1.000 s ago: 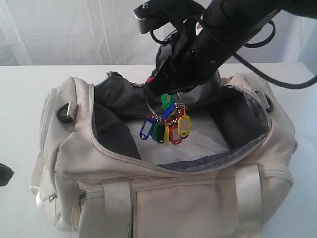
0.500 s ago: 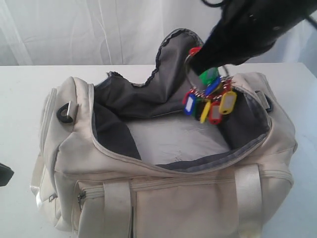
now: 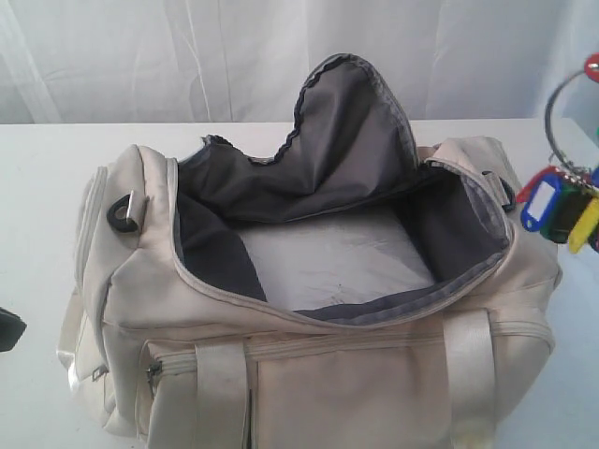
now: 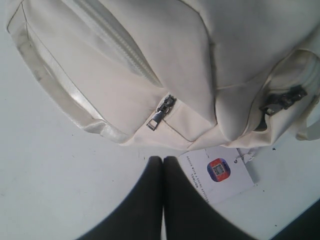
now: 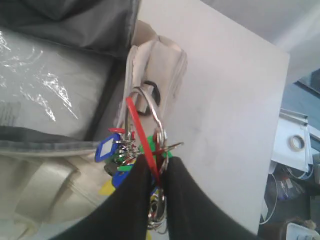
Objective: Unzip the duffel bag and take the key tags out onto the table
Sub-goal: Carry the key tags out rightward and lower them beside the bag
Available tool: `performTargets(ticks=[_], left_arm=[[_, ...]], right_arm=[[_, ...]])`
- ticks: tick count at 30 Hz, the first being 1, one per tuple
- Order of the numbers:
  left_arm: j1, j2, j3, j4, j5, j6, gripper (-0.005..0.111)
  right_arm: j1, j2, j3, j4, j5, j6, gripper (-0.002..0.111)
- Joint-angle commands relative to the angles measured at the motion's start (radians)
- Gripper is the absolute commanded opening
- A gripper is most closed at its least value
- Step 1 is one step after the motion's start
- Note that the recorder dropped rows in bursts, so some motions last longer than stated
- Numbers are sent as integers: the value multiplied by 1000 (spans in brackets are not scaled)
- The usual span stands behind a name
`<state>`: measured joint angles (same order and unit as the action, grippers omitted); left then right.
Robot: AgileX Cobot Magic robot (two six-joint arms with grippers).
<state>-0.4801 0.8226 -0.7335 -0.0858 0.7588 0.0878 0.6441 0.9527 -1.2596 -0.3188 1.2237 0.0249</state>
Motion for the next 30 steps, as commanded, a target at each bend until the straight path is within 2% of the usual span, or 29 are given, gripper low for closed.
performTargets(ticks=[1, 10, 18, 24, 30], left_arm=[[-5, -9, 5, -18, 15, -1, 0], [-5, -9, 5, -18, 13, -1, 0], [-5, -9, 5, -18, 13, -1, 0], [-5, -9, 5, -18, 13, -1, 0], [-5, -9, 5, -18, 11, -1, 0]], right_arm=[[-8, -66, 125, -72, -3, 66, 0], [-40, -26, 338, -66, -3, 58, 0], [-167, 85, 353, 210, -3, -190, 0], [-177, 222, 353, 391, -3, -306, 0], [-177, 398, 353, 400, -149, -310, 0]])
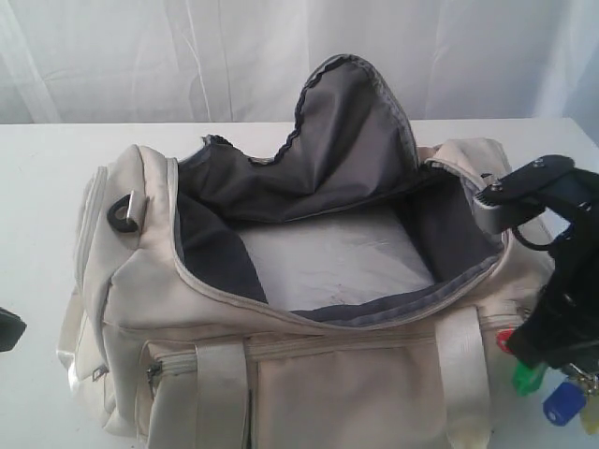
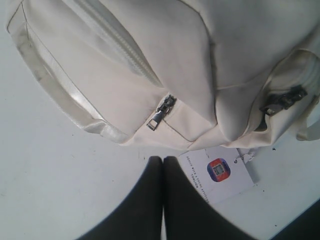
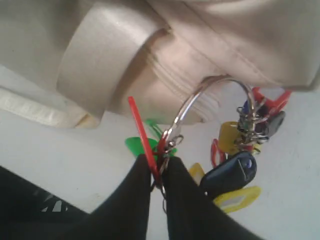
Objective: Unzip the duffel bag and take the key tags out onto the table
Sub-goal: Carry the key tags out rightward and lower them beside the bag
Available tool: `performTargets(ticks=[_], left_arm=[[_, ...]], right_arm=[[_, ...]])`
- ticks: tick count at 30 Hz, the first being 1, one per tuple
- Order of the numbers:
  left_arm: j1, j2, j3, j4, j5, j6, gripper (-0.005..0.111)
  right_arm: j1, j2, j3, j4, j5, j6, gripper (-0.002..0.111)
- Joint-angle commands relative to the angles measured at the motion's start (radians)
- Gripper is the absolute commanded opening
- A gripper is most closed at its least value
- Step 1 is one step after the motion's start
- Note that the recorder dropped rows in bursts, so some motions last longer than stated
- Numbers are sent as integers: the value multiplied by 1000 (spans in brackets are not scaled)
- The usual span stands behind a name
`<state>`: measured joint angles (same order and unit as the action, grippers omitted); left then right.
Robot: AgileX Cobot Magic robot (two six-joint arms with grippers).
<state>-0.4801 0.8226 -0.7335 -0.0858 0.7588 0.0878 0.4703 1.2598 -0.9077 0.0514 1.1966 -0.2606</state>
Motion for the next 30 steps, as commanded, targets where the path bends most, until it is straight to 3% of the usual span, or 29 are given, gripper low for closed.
performTargets(ticks=[1, 8, 17, 21, 25, 30], left_arm=[[-5, -9, 5, -18, 11, -1, 0], [-5, -9, 5, -18, 5, -1, 0], [-5, -9, 5, -18, 5, -1, 0], [-5, -9, 5, -18, 5, -1, 0], [-5, -9, 5, -18, 5, -1, 0], [-5, -9, 5, -18, 5, -1, 0]], right_arm=[[-3, 120, 1, 38, -153, -30, 0], [-3, 280, -47, 181, -287, -126, 0], [-1, 494, -293, 346, -298, -185, 0], [-1, 478, -303, 280, -172, -180, 0], [-1, 398, -289, 69, 13, -78, 0], [-1, 289, -241, -70, 25, 20, 0]])
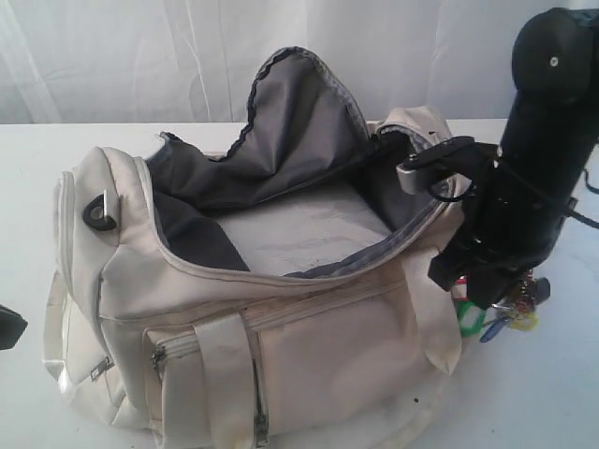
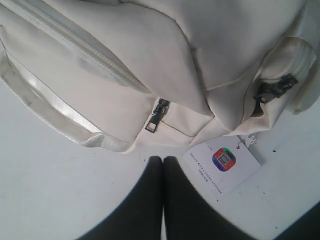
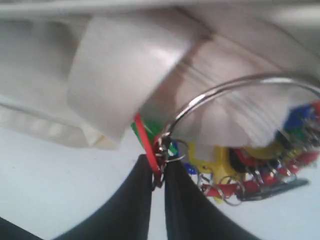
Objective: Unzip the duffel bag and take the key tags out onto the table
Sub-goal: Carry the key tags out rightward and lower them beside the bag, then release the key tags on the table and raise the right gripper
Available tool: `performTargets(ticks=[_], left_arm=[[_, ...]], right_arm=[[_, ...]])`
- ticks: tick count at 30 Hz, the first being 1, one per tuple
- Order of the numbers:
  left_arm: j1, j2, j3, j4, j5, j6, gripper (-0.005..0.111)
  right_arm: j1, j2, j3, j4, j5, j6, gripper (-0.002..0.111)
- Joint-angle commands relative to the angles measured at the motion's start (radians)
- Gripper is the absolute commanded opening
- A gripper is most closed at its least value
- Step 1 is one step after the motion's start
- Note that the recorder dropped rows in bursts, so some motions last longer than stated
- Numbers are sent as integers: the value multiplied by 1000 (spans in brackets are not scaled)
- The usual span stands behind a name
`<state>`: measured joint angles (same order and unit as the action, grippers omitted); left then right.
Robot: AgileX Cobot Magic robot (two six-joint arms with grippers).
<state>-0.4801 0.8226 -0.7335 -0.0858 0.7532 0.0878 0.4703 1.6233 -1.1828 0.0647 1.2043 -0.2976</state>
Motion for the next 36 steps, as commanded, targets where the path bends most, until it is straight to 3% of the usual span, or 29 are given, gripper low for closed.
performTargets(ticks=[1, 14, 23, 29, 32, 36], left_arm=[[-5, -9, 5, -18, 10, -1, 0], [-5, -9, 5, -18, 12, -1, 0], [-5, -9, 5, -18, 14, -1, 0], [-5, -9, 5, -18, 14, -1, 0], [-5, -9, 5, -18, 14, -1, 0], [-5, -9, 5, -18, 14, -1, 0]], right_arm=[[-1, -95, 49, -89, 17, 64, 0], [-1, -86, 257, -132, 17, 103, 0], [-1, 24, 277, -132, -206, 120, 0], [-1, 61, 277, -123, -230, 120, 1], [-1, 61, 275, -79, -219, 120, 11], [-1, 61, 258, -27, -175, 120, 41]])
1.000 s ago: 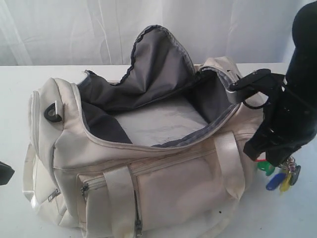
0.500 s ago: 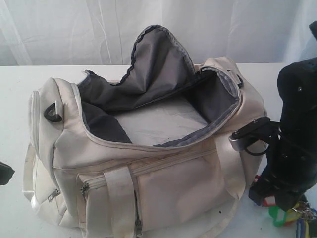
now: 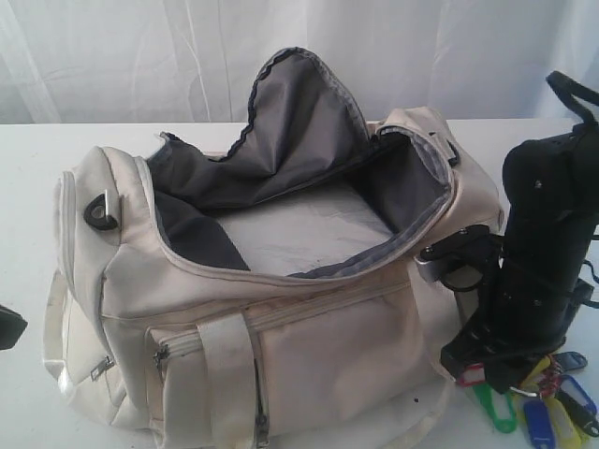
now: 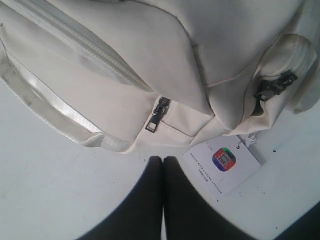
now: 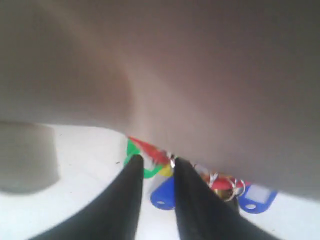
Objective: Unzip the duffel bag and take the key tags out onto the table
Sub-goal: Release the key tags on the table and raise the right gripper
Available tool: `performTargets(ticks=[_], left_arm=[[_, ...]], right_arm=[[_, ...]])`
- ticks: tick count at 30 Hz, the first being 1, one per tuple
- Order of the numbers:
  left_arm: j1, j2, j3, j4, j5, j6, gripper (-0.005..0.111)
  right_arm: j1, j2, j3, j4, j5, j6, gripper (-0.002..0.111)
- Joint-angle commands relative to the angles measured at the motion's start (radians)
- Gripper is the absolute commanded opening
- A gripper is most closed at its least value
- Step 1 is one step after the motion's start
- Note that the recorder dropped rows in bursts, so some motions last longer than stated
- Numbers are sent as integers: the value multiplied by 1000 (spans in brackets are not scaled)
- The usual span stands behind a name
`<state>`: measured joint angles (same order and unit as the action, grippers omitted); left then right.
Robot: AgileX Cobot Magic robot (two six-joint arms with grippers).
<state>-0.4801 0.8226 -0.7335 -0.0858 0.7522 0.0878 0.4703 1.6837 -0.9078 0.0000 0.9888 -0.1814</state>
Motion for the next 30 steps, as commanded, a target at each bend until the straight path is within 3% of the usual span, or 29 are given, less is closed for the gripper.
performTargets(ticks=[1, 4, 9, 14, 20, 30], left_arm=[[-5, -9, 5, -18, 15, -1, 0], [-5, -9, 5, -18, 15, -1, 0], [-5, -9, 5, -18, 15, -1, 0], [-5, -9, 5, -18, 13, -1, 0], [-5, -9, 5, -18, 2, -1, 0], [-5, -9, 5, -13, -72, -3, 0]], right_arm=[[-1, 0, -29, 38, 62, 3, 51], [-1, 0, -56, 38, 109, 3, 65], [-1, -51, -90, 38, 147, 3, 61], [-1, -188, -108, 38, 157, 12, 47], [-1, -409, -96, 38, 81, 29, 0], [-1, -735, 4, 38, -175, 66, 0]])
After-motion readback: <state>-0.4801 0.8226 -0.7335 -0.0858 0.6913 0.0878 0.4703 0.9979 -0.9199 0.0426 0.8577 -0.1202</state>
